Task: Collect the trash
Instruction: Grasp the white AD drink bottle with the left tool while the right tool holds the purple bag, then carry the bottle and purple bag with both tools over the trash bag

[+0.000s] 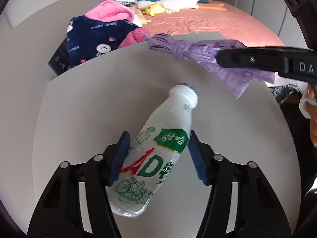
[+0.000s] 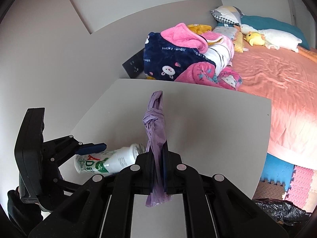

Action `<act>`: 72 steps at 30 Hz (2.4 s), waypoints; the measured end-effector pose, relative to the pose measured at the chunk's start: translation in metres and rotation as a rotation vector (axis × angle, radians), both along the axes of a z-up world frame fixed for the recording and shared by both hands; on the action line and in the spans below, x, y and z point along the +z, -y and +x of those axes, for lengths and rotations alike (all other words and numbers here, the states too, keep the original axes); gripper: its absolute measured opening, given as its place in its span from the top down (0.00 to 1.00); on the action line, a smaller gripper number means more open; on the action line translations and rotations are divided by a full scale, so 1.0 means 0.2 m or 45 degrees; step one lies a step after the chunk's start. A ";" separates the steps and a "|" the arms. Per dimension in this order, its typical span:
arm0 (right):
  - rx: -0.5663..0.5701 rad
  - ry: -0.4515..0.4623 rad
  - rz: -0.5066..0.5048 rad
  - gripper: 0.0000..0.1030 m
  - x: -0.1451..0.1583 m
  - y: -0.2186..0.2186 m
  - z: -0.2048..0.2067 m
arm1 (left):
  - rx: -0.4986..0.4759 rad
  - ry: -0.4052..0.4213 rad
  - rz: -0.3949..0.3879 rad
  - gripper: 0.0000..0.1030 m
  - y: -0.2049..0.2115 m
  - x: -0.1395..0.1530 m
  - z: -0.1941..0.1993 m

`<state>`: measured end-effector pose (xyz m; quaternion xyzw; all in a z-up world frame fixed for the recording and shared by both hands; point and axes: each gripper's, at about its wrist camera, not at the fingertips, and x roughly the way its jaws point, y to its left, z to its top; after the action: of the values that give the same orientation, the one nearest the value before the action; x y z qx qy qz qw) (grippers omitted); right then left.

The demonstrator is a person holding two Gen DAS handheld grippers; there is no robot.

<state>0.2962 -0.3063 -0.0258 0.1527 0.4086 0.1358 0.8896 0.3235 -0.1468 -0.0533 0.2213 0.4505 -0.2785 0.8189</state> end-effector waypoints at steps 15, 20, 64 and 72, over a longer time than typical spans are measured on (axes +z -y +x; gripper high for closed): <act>0.002 0.023 0.023 0.93 0.08 0.01 -0.14 | 0.207 -0.014 -0.127 0.70 -0.09 0.05 -0.14; 0.005 0.036 0.024 0.93 0.12 0.01 -0.21 | 0.220 -0.002 -0.167 0.70 -0.11 0.12 -0.21; -0.144 0.102 0.052 0.93 0.27 0.47 -1.13 | 0.069 0.012 -0.323 0.70 0.38 0.39 -1.00; -0.211 0.117 0.058 0.93 0.28 0.60 -1.24 | -0.003 -0.015 -0.329 0.70 0.52 0.37 -1.07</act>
<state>0.0474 -0.4261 0.0297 0.1996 0.3503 0.0779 0.9118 0.1103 -0.2517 0.0204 0.1129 0.4154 -0.3364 0.8376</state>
